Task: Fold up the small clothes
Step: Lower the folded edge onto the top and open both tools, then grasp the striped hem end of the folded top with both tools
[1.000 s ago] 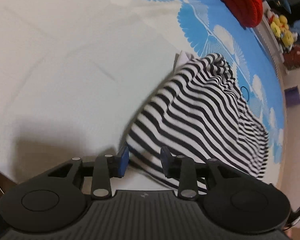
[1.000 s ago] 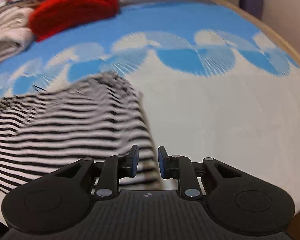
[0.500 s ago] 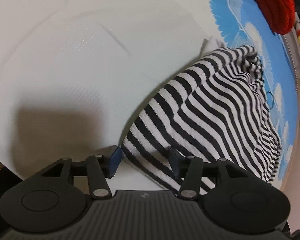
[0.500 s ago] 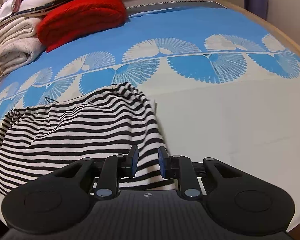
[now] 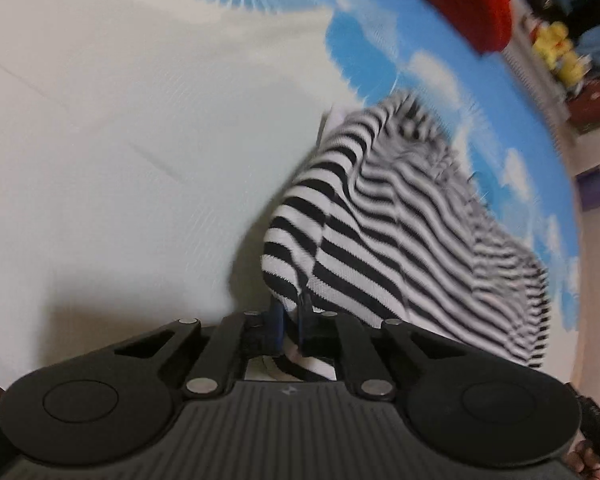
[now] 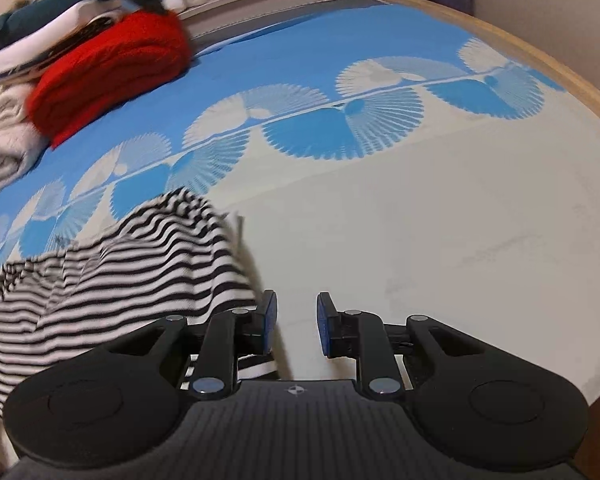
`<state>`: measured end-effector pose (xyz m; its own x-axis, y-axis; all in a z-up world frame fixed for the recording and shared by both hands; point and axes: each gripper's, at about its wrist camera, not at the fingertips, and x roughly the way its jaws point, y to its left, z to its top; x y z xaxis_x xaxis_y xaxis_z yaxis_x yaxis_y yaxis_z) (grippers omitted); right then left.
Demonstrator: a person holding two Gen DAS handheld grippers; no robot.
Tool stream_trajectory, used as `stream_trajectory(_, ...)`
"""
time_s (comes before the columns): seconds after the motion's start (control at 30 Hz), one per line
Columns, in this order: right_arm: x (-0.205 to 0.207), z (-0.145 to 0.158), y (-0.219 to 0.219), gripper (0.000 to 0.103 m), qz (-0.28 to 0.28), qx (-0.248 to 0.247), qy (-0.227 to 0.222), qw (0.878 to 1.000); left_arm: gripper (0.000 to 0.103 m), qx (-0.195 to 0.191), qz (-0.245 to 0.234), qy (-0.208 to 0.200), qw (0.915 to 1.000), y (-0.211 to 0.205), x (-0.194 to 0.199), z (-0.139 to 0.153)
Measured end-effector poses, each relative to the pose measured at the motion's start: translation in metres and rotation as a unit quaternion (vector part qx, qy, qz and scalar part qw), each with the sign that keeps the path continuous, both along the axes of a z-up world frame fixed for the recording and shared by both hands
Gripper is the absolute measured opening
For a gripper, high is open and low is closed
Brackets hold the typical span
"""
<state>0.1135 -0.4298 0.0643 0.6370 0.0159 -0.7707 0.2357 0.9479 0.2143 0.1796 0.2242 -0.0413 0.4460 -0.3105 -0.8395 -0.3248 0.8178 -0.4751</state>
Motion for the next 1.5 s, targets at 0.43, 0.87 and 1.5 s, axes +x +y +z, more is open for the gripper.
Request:
stream_trajectory(0.43, 0.005, 0.000, -0.020, 0.023, -0.058, 0.046, -0.014, 0.997, 0.005, 0.182, -0.030, -0.045, 0.9818, -0.029, -0.021, 0.064)
stream_trajectory(0.87, -0.011, 0.012, -0.052, 0.023, -0.040, 0.043, -0.045, 0.997, 0.007, 0.139, -0.364, -0.238, 0.8900, -0.404, -0.066, 0.137)
stream_trajectory(1.5, 0.037, -0.008, 0.039, 0.035, 0.138, 0.161, 0.009, 0.977, 0.025, 0.136, -0.311, -0.158, 0.9272, -0.227, -0.003, 0.097)
